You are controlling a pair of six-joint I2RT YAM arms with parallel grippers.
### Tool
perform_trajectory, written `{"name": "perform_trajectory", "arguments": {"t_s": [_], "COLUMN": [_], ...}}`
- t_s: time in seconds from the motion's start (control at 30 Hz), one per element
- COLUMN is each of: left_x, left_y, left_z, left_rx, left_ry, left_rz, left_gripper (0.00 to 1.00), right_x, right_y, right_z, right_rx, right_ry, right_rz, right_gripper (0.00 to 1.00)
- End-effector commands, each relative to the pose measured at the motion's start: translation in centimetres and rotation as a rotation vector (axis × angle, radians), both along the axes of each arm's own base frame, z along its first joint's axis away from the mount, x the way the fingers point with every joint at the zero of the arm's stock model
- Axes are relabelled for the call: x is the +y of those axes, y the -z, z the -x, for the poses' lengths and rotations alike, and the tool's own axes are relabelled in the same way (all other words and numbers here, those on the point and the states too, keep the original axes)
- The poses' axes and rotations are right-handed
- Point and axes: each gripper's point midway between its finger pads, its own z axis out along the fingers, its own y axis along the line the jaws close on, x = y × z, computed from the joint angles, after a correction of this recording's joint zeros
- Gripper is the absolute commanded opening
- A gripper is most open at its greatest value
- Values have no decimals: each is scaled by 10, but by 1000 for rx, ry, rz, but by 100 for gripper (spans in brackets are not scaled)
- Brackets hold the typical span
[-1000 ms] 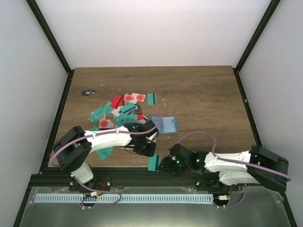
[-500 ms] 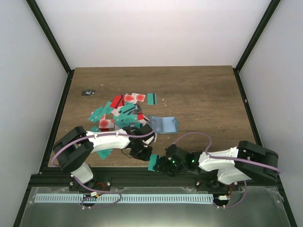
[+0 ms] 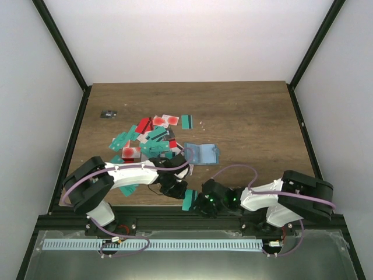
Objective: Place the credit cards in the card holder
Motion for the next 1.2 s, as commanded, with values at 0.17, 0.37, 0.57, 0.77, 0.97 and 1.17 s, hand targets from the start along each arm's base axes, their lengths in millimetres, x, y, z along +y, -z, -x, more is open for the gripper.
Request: {"name": "perform_trajectory", "arguments": {"t_s": [0.17, 0.37, 0.57, 0.77, 0.97, 1.17], "left_x": [18, 25, 33, 37, 36, 27], "left_y": [-9, -46, -74, -101, -126, -139], "left_z": [-3, -19, -28, -39, -54, -67], "left_rx": [-34, -129, -186, -228, -270, -269], "left_ry": [-23, -80, -142, -189, -266, -398], "left_rz": [-49, -25, 6, 30, 66, 114], "left_gripper": [15, 26, 37, 49, 58, 60], "right_x": [-3, 2, 10, 6, -15, -31], "right_y": [-4, -26, -58, -88, -118, -142], "right_z": [-4, -6, -19, -42, -70, -88], "right_rx": [-19, -93, -192, -275, -345, -385], "right_ry": [27, -36, -88, -116, -126, -153], "right_rz": [3, -19, -44, -90, -156, -209], "right_gripper": [3, 1, 1, 1, 1, 1]}}
